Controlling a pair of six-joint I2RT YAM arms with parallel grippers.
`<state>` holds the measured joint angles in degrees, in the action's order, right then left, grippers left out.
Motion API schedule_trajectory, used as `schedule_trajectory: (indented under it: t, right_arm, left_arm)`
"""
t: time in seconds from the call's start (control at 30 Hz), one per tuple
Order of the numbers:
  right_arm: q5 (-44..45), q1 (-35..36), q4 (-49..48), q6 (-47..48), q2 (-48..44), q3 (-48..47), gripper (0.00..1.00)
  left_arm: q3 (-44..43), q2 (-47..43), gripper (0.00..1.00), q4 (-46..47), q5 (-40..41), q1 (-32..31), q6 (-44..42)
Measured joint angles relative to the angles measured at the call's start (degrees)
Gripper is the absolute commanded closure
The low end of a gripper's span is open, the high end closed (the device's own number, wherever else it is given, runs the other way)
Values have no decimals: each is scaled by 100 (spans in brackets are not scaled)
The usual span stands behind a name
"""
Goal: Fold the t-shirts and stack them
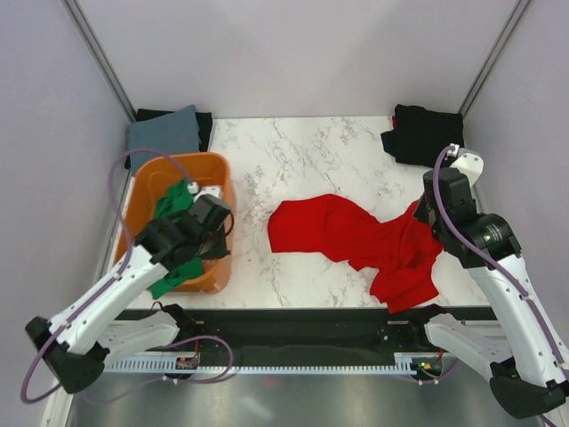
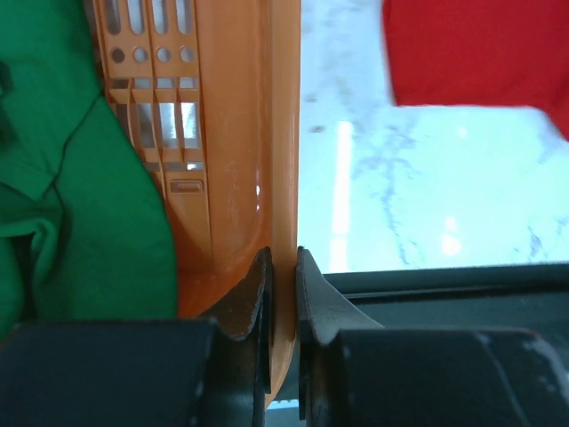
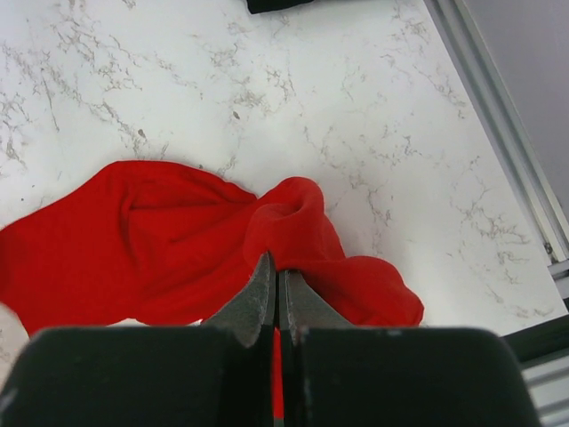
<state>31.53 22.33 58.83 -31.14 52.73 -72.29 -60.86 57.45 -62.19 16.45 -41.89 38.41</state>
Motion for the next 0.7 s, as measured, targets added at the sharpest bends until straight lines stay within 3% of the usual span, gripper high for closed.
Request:
schedule_trajectory:
  t: [0.2, 0.3, 0.47, 0.5, 0.6, 0.7]
  right_arm:
    - [-201, 0, -155, -22, 50, 133, 100]
    - [-306, 0, -192, -22, 46, 177, 100]
    - [-654, -2, -345, -76, -101, 463, 100]
    - [-765, -2, -378, -96, -173, 573, 100]
    - [-1106, -2, -457, -179, -439, 968, 100]
    - [-1351, -4, -470, -227, -673, 1294, 100]
  left_arm:
    - [380, -811, 96, -855, 299, 911, 90]
    - [479, -1075, 83, -894, 358, 1182, -24]
    - [385, -1329, 75, -1008, 581, 1259, -260]
    - [339, -1335, 62, -1058, 608, 1263, -306]
    - [304, -1331, 35, -1117, 555, 1270, -470]
    - [212, -1220, 31, -1207, 269, 1276, -601]
